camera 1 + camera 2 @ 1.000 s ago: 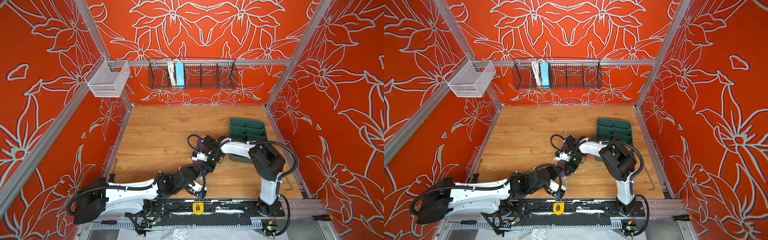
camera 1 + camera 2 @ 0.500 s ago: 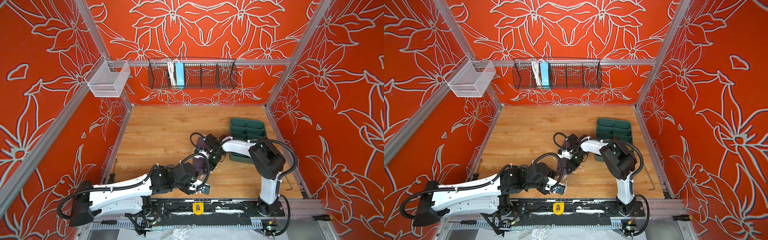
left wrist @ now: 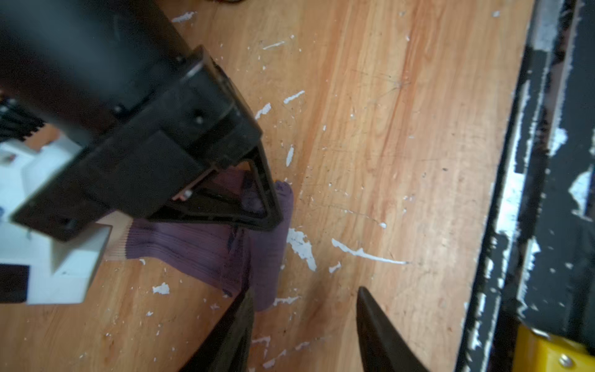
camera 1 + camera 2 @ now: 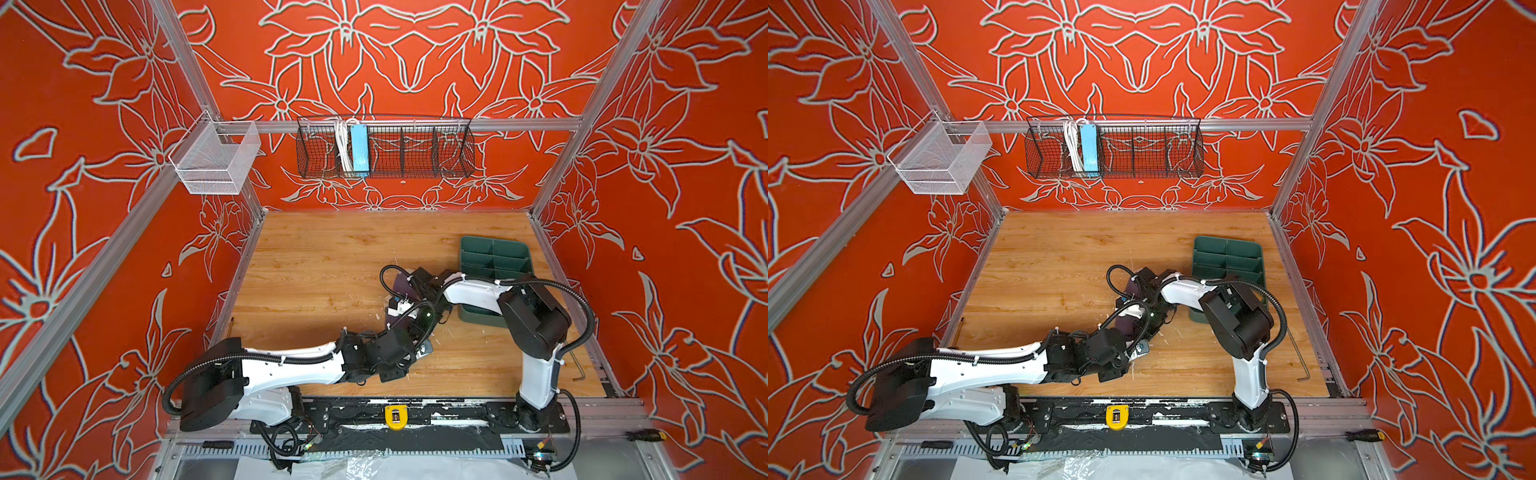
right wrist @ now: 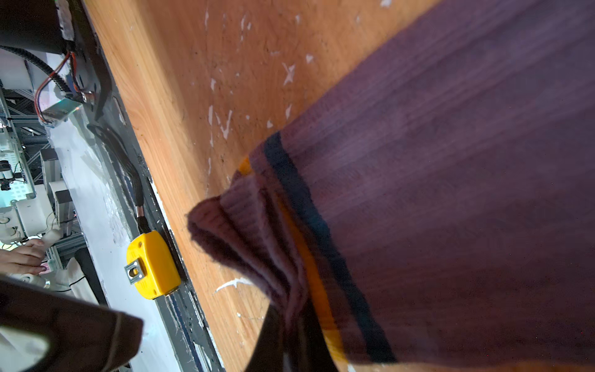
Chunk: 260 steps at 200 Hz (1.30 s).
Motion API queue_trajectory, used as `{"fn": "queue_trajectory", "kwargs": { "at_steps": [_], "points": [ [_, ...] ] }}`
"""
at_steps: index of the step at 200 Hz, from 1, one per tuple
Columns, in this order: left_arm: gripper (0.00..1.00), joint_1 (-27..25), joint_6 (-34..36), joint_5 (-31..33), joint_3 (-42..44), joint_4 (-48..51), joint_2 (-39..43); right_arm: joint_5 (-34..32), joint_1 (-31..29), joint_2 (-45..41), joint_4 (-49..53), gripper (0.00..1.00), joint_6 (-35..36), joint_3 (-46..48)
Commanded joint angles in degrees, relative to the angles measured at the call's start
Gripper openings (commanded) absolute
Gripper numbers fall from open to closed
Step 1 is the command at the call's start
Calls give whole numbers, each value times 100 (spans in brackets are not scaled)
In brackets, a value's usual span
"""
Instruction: Roll the socks
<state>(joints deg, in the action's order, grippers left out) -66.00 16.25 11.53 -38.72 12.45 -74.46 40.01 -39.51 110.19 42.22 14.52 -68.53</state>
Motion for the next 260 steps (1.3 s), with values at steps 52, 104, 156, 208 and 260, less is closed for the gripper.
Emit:
{"fn": "queue_trajectory", "kwargs": {
  "at_steps": [52, 104, 156, 208, 260],
  "points": [
    [68, 511, 393, -301, 478, -1510, -415, 226, 4, 53, 135, 0, 87, -81],
    [61, 750, 671, -543, 509, -1843, -911, 328, 4, 100, 185, 0, 121, -117],
    [34, 754, 836, -844, 447, -1552, -1052, 402, 9, 41, 198, 0, 134, -90],
    [48, 764, 437, -227, -195, -888, -1208, 444, 13, -11, 242, 0, 140, -73],
    [51, 765, 571, 349, -628, -96, -1229, 446, 6, -43, 250, 0, 152, -64]
  ]
}}
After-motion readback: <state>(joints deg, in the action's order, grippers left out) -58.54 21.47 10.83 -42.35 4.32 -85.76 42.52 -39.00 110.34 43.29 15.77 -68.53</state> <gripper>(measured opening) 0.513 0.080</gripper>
